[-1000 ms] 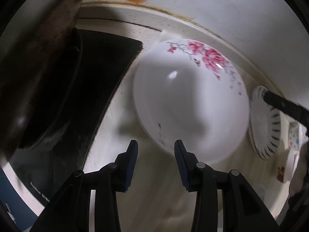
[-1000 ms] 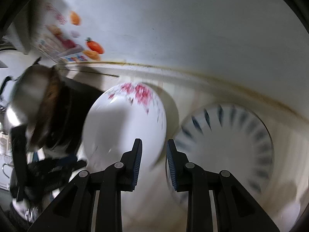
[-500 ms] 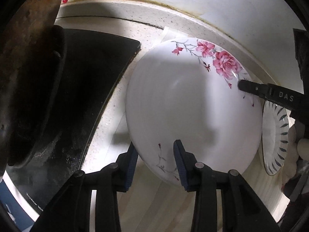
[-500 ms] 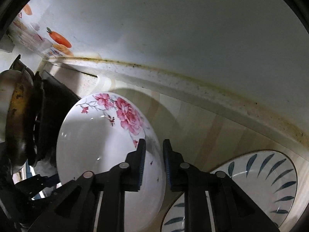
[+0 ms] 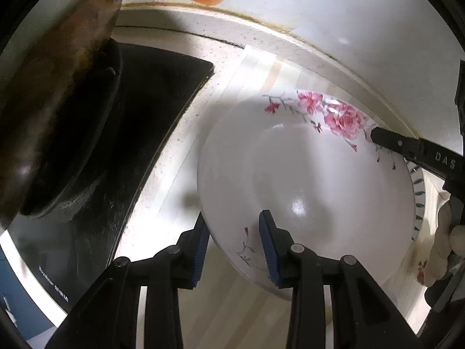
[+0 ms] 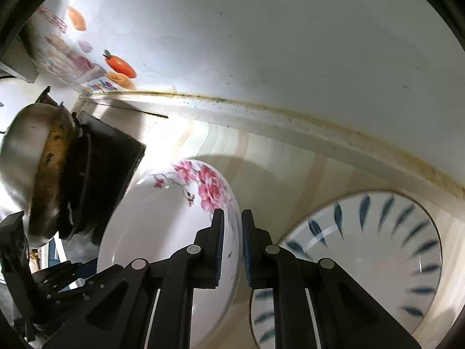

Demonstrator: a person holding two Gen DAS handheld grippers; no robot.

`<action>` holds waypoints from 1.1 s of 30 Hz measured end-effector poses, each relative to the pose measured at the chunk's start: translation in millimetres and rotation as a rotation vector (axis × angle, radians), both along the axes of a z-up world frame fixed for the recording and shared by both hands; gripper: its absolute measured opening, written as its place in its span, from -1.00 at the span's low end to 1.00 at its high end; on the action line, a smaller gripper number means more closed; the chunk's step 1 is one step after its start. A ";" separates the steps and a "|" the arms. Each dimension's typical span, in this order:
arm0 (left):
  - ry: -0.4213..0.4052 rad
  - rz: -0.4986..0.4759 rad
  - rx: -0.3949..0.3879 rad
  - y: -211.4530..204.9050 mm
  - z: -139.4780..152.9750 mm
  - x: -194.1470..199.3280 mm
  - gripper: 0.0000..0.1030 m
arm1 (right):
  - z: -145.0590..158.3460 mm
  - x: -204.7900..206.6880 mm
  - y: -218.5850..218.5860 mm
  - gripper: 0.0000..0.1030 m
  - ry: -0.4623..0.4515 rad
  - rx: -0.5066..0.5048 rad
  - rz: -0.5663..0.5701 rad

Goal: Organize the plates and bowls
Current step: 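Carry the pink-flower plate onto the plain white plate and release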

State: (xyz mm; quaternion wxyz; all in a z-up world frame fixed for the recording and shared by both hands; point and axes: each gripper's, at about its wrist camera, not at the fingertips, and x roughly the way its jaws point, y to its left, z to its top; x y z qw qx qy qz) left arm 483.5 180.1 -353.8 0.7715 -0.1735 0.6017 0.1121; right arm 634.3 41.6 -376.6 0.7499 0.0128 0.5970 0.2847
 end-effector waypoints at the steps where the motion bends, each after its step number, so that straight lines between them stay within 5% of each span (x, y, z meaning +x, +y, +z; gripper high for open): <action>1: -0.006 -0.005 0.001 -2.2 3.9 -2.2 -0.38 | 3.4 -5.0 -2.7 -0.73 -0.002 -0.002 -0.003; 17: -0.110 -0.137 0.056 -52.5 72.4 -54.2 -0.38 | 61.3 -123.4 -103.3 -0.74 0.012 0.099 -0.131; 33: -0.038 -0.317 0.067 -128.3 35.7 -112.2 -0.38 | 48.7 -260.8 -202.0 -0.73 0.075 0.104 -0.270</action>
